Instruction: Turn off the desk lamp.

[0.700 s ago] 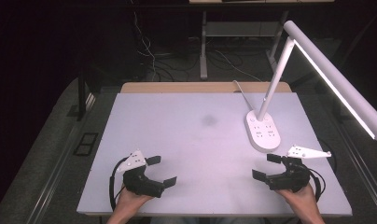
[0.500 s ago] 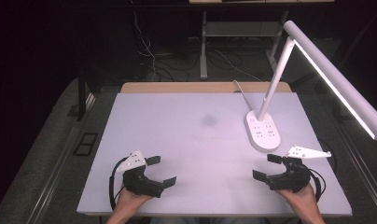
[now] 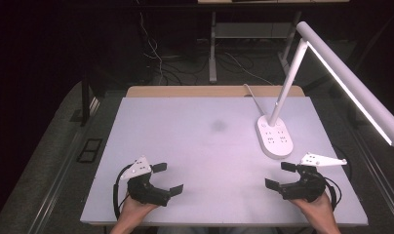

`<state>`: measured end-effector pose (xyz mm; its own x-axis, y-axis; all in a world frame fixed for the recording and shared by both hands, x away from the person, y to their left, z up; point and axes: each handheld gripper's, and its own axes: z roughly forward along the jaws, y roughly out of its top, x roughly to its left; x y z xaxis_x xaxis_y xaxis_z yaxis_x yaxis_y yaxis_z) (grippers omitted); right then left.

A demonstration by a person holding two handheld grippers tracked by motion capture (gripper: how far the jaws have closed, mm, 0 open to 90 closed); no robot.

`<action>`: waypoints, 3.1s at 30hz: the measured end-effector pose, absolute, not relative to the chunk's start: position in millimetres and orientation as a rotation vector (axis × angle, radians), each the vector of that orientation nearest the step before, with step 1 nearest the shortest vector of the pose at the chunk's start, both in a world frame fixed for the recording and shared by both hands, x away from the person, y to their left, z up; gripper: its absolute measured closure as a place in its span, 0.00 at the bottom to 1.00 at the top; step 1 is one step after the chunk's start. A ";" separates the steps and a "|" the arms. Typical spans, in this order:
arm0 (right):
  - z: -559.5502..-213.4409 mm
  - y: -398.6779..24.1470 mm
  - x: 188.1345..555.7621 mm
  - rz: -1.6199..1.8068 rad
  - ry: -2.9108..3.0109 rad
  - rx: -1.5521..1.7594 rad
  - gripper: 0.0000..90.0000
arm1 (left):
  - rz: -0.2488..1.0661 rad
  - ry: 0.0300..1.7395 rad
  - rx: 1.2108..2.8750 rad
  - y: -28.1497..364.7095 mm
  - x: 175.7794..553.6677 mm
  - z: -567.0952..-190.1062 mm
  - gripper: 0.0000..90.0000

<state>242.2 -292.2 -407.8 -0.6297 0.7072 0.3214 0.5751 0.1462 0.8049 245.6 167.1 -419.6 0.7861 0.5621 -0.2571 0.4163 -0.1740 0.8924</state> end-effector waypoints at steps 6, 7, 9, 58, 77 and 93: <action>-406.1 -295.8 242.9 1.491 2.272 1.298 0.01 | 0.159 0.762 1.794 168.3 244.3 -419.2 0.00; -405.7 -296.5 243.1 1.490 2.269 1.301 0.01 | 0.159 0.765 1.793 169.1 244.5 -419.1 0.00; -404.4 -297.4 243.4 1.487 2.273 1.318 0.01 | 0.161 0.766 1.794 169.6 244.9 -419.2 0.00; -363.4 -313.6 295.0 1.371 2.356 1.309 0.01 | 0.158 0.773 1.800 169.9 245.4 -420.6 0.00; -342.4 -319.2 330.9 1.316 2.362 1.302 0.01 | 0.156 0.774 1.798 169.2 246.2 -420.8 0.00; -349.2 -338.0 364.0 1.310 2.328 1.362 0.01 | 0.156 0.772 1.802 169.3 246.3 -420.9 0.00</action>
<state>364.0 -338.0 -349.2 -0.5792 0.7639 0.2845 0.6396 0.2095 0.7396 246.3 169.3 -420.9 0.7780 0.5712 -0.2617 0.4251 -0.1718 0.8887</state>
